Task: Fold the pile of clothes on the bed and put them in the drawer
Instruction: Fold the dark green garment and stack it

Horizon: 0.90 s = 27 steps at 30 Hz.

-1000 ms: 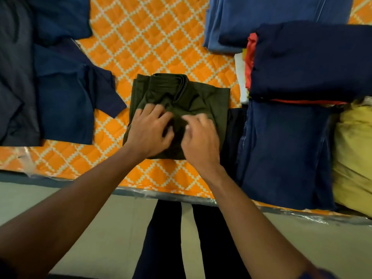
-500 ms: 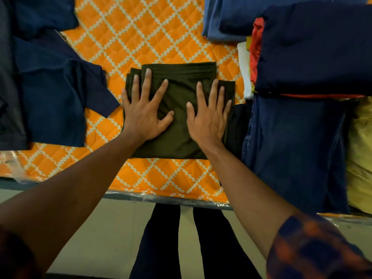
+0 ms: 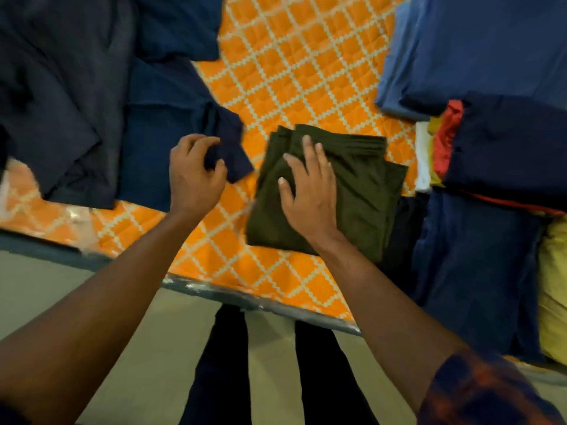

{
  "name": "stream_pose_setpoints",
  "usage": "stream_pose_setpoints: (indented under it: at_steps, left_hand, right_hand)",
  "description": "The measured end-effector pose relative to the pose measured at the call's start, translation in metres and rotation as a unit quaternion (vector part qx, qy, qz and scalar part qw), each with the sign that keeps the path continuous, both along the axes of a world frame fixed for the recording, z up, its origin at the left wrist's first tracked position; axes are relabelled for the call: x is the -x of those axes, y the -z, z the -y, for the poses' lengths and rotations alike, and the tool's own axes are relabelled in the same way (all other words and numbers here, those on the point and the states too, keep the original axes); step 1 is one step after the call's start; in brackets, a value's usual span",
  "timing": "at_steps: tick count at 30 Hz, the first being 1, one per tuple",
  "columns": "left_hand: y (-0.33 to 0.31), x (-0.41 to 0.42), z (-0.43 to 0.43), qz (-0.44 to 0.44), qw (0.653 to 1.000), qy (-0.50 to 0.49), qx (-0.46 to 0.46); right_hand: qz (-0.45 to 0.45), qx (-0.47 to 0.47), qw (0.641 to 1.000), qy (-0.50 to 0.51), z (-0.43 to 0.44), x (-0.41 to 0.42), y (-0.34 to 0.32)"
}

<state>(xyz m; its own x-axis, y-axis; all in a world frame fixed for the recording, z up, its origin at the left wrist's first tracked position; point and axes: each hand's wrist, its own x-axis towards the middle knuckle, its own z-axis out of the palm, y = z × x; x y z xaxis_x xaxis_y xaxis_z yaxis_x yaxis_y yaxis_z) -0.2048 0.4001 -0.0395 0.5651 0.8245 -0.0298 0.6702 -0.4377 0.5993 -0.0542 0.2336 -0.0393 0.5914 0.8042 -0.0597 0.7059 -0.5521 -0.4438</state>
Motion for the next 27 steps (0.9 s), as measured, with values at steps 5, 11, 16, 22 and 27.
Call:
stream_pose_setpoints:
  at_steps: [5,11,16,22,27]
  left_hand:
    - [-0.017,0.121,-0.078,-0.1,0.988,-0.12,0.002]
    - [-0.005,0.218,-0.138,-0.238,0.957,-0.139,0.089]
    - [0.001,0.212,-0.164,-0.246,0.967,-0.066,0.022]
    - [-0.006,0.204,-0.187,-0.166,0.977,0.025,0.134]
    - [-0.033,0.198,-0.172,-0.221,0.886,0.091,0.398]
  right_hand:
    - [-0.068,-0.032,0.987,-0.139,-0.124,0.073,-0.009]
    - [-0.056,0.053,0.979,-0.191,-0.249,0.122,-0.011]
    - [-0.182,0.037,0.982,-0.043,-0.306,0.14,-0.01]
    - [-0.357,-0.014,0.916,0.182,-0.349,0.14,-0.005]
    - [-0.373,-0.011,0.918,0.134,-0.315,0.146,-0.016]
